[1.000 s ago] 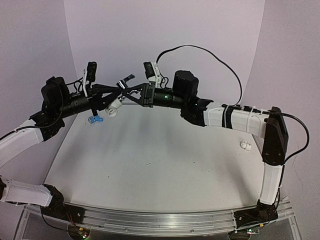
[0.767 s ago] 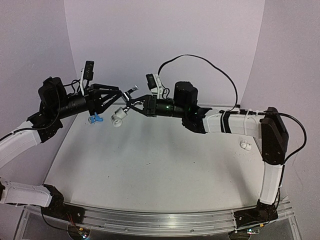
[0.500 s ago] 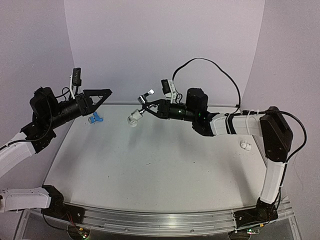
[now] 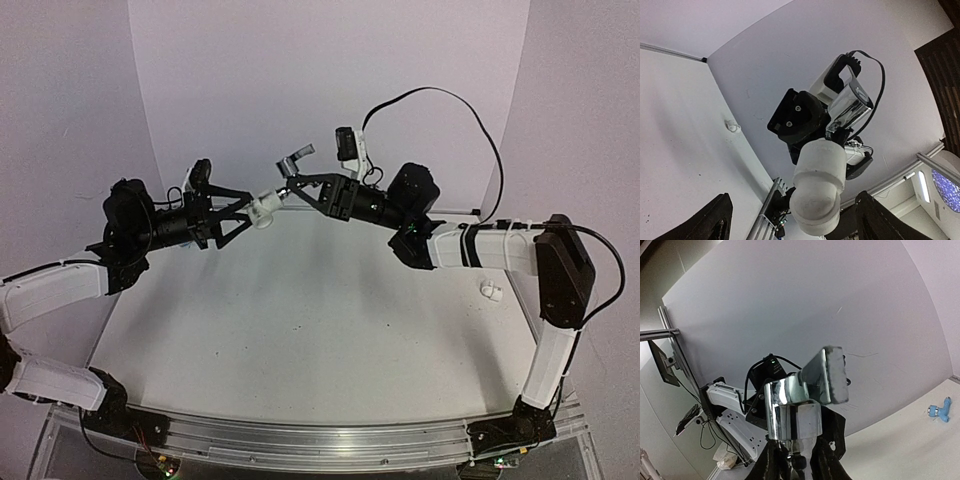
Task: Install the water faucets
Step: Screw the adaptor onto the water faucet.
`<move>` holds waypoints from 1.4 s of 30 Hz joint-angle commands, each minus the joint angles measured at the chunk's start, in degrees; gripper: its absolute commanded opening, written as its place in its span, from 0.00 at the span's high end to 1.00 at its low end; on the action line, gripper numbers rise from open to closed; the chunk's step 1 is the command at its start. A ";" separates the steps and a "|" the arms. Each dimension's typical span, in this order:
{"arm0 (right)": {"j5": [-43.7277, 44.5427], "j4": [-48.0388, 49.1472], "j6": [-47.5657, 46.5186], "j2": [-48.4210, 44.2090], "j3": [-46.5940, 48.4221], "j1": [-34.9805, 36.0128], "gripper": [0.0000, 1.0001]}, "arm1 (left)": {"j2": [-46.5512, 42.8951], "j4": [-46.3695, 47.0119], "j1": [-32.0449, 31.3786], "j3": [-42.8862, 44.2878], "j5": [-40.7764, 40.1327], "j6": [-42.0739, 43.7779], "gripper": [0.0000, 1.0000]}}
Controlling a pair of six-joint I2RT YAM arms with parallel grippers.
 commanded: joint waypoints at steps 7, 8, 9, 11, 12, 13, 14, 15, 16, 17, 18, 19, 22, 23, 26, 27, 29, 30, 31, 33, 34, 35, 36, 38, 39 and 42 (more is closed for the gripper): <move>-1.86 9.96 4.76 1.50 6.88 1.02 1.00 | 6.22 13.01 -2.54 6.08 8.79 -3.23 0.12; -2.05 9.96 4.86 1.75 7.22 1.16 1.00 | 6.40 13.54 -2.59 6.32 8.78 -3.18 0.13; -2.12 9.96 4.90 1.92 7.34 1.26 1.00 | 6.53 14.24 -2.66 6.51 8.80 -3.24 0.13; -2.00 9.96 4.84 1.93 7.02 1.28 1.00 | 6.50 16.21 -2.73 6.49 8.85 -3.66 0.13; -1.89 9.96 4.84 1.88 6.91 1.32 1.00 | 6.40 17.25 -2.77 6.28 8.84 -3.78 0.14; -1.79 9.96 4.84 1.87 6.78 1.29 1.00 | 6.25 18.00 -2.80 6.11 8.81 -3.77 0.17; -1.67 9.96 4.85 1.86 6.70 1.31 1.00 | 6.30 18.06 -2.80 6.17 8.86 -3.78 0.20; -1.42 9.93 4.91 1.87 6.69 1.28 1.00 | 6.38 18.13 -2.82 6.24 8.95 -3.81 0.23; -1.38 9.86 5.02 2.02 6.81 1.29 1.00 | 6.55 18.21 -2.93 6.30 9.02 -3.72 0.26; -1.48 9.81 5.13 2.22 7.03 1.32 1.00 | 6.68 18.22 -3.04 6.39 9.13 -3.62 0.28; -1.40 9.73 5.24 2.38 7.07 1.37 1.00 | 6.84 18.23 -3.11 6.58 9.33 -3.53 0.30; -1.26 9.70 5.27 2.52 7.10 1.39 1.00 | 7.05 18.24 -3.21 6.77 9.52 -3.55 0.32; -1.00 9.47 4.91 2.45 6.96 1.40 1.00 | 7.66 18.23 -3.57 7.47 10.02 -3.48 0.35; -0.97 9.14 4.64 2.38 7.00 1.43 1.00 | 7.70 18.24 -3.72 7.63 10.01 -3.34 0.35; -0.72 7.87 3.51 2.12 7.07 1.58 1.00 | 7.90 18.26 -4.08 8.21 10.23 -3.05 0.37; -0.64 7.38 3.07 2.02 7.18 1.58 1.00 | 7.97 18.28 -4.26 8.41 10.31 -2.91 0.40; -0.22 6.35 2.51 1.80 7.15 1.72 1.00 | 8.13 18.24 -4.59 8.85 10.65 -2.43 0.49; -0.08 5.91 2.10 1.65 7.19 1.82 1.00 | 8.10 18.27 -4.64 8.82 10.59 -2.07 0.53; 0.09 5.25 1.67 1.47 7.18 1.95 1.00 | 7.99 18.25 -4.64 8.69 10.45 -1.58 0.59; 0.51 2.92 0.39 1.16 7.39 2.42 1.00 | 7.55 18.04 -4.65 8.39 9.90 -0.08 0.76; 0.74 1.63 -0.22 0.93 7.28 2.78 1.00 | 7.29 17.39 -4.63 8.21 9.50 1.52 0.88; 1.21 0.45 -1.00 0.67 7.21 3.05 1.00 | 6.76 14.52 -4.64 8.38 8.80 3.79 0.95; 1.62 -1.19 -1.69 0.44 7.30 3.28 1.00 | 6.17 10.94 -4.63 8.80 7.98 7.28 0.99; 2.36 -4.72 -2.46 0.06 7.70 3.63 1.00 | 4.81 1.72 -4.62 10.23 5.82 16.76 1.00; 2.41 -5.89 -2.43 -0.09 7.94 3.71 1.00 | 4.09 -2.91 -4.56 10.94 4.24 21.04 1.00; 2.67 -12.85 -1.98 -0.05 9.84 4.01 1.00 | 3.04 -9.69 -3.95 12.92 1.21 28.88 1.00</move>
